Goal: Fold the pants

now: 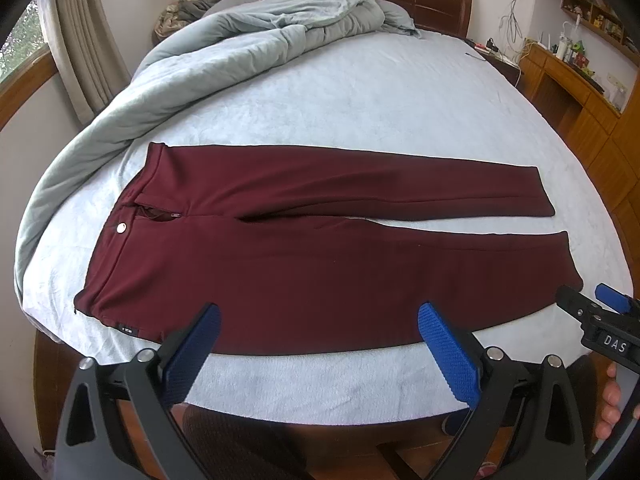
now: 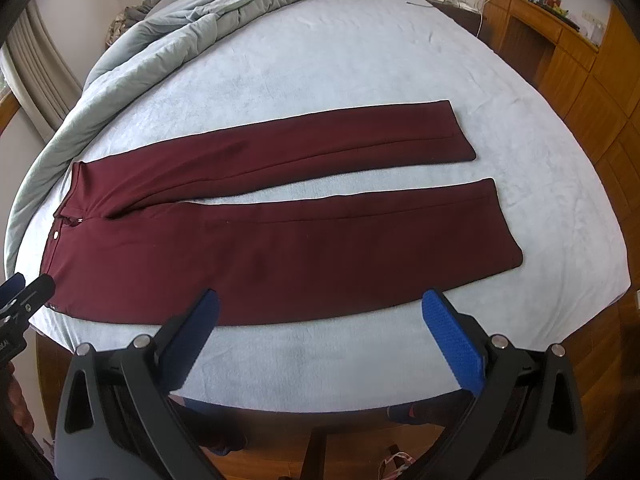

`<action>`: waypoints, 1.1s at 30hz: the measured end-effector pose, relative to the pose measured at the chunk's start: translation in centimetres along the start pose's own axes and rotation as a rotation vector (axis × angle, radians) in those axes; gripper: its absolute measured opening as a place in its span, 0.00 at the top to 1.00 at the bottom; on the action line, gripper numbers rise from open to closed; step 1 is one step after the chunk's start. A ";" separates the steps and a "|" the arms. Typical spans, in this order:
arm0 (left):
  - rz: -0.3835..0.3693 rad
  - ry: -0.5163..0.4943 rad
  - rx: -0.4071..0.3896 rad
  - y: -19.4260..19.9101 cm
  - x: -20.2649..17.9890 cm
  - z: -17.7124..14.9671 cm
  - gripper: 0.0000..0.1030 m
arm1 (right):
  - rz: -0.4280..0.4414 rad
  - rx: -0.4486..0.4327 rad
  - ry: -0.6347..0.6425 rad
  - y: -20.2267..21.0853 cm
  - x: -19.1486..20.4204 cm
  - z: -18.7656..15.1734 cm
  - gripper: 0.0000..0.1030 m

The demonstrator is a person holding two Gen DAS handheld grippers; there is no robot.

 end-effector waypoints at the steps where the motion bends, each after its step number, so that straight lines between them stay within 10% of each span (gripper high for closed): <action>1: -0.001 0.000 0.002 -0.1 -0.1 0.0 0.04 | -0.001 0.000 -0.001 0.0 0.0 0.0 0.02; 33: 0.004 -0.004 0.008 -0.4 -0.1 0.0 0.04 | -0.001 0.012 -0.012 -0.8 -0.4 -0.1 0.02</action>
Point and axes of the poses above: each gripper's, at about its wrist camera, not at the fingertips, and y roughly against the way its jaws point, x to its left, z to its top, the point moved 10 cm from there along -y, roughly the way its jaws point, and after that the axes turned 1 degree about -z, right-handed, at the moved point
